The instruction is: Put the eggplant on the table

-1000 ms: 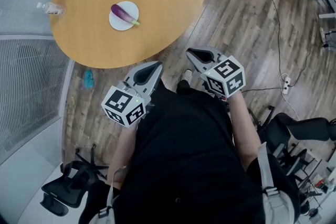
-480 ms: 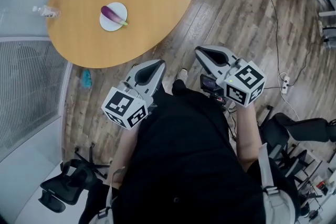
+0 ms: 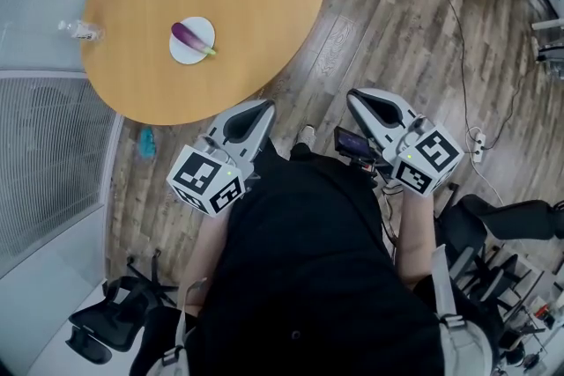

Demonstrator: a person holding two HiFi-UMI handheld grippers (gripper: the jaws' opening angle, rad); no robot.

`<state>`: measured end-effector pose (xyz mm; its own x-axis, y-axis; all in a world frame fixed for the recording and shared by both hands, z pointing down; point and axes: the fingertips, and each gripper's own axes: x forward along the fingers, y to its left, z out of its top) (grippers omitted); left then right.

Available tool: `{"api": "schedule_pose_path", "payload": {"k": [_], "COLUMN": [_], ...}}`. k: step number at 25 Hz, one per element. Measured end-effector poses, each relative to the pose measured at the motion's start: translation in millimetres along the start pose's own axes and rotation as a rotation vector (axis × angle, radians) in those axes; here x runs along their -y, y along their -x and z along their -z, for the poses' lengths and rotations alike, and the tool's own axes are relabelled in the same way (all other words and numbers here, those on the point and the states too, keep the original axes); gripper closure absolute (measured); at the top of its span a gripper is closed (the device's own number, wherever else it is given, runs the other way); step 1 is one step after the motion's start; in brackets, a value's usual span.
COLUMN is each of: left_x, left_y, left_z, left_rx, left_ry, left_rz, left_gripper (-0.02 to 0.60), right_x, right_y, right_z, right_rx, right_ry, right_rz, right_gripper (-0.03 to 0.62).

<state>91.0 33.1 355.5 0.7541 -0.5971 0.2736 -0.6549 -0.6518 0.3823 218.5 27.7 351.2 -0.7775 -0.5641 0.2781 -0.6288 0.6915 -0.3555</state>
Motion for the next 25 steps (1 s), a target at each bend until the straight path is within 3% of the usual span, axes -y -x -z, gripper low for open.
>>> {"api": "schedule_pose_path", "payload": {"k": [7,25], "left_x": [3.2,12.9], "left_y": [-1.8,9.3], "left_z": [4.8,21.1], "left_rx": [-0.006,-0.017], "left_ry": [0.007,0.022], "left_rz": [0.009,-0.008], "left_gripper": [0.572,0.572], "right_x": [-3.0,-13.0], "right_y": [1.0,14.0], "right_z": [5.2,8.8], "right_rx": [-0.038,-0.026], "right_ry": [0.038,0.02], "right_rz": [-0.009,-0.019], "right_gripper": [0.577,0.577]}}
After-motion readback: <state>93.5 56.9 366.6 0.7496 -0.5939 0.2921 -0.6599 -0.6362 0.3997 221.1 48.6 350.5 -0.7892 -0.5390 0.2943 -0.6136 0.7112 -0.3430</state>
